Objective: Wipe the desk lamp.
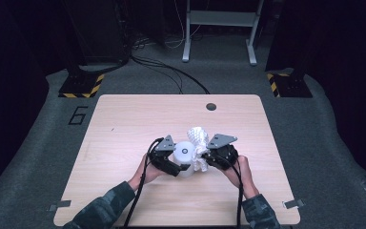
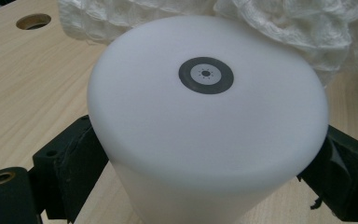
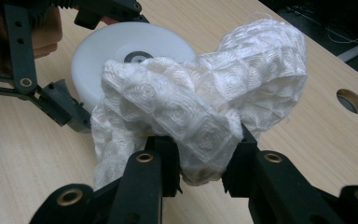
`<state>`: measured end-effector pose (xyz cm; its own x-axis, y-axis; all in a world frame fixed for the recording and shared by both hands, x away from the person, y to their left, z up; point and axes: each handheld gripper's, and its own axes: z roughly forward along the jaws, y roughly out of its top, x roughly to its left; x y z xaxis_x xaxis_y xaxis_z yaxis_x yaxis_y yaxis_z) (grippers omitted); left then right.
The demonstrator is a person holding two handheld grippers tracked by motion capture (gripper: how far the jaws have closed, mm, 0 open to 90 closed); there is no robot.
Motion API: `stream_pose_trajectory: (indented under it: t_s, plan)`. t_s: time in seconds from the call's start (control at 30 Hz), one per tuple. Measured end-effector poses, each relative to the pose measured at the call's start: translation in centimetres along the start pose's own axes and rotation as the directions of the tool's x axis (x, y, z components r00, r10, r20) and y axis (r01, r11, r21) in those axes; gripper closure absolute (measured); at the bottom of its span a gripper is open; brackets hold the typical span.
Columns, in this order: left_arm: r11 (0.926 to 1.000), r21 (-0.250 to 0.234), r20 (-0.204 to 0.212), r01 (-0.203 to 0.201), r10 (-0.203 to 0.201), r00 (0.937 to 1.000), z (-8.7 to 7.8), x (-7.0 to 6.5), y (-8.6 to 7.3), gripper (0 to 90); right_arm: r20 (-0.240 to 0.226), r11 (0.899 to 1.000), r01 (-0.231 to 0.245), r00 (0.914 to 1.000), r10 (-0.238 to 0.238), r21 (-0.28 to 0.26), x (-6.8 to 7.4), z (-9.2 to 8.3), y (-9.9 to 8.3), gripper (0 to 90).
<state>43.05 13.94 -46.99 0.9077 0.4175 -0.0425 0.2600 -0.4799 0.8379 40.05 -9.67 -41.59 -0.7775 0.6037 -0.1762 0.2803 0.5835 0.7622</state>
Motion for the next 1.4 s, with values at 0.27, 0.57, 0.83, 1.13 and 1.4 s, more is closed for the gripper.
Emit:
stream_pose_trajectory:
  t_s: [0.27,0.57,0.83,1.13,1.4]
  plan:
    - [1.0,0.0,-0.009,-0.001,0.001,1.0,0.1,-0.1,0.0,8.6,0.005,1.0,-0.022,0.9997,0.022,-0.007,-1.1,1.0,0.0,71.9]
    - [1.0,0.003,-0.011,-0.002,0.002,0.9999,0.1,-0.1,0.1,8.6,0.001,0.998,-0.041,0.9991,0.041,0.041,-1.5,2.3,-0.9,72.1]
    - [0.9999,0.011,-0.005,-0.001,0.001,1.0,0.1,-0.1,0.1,8.6,-0.012,0.987,-0.059,0.998,0.062,0.152,0.1,5.0,-4.1,72.1]
    - [0.9999,0.013,-0.01,0.001,-0.001,1.0,0.1,-0.1,0.1,8.7,-0.073,0.991,-0.057,0.9952,0.066,0.123,2.7,3.7,-5.3,72.1]
    - [0.9999,0.013,-0.012,0.0,0.0,0.9999,0.1,-0.1,0.1,8.6,-0.117,0.992,-0.066,0.9901,0.078,0.106,4.5,4.0,-5.6,72.1]
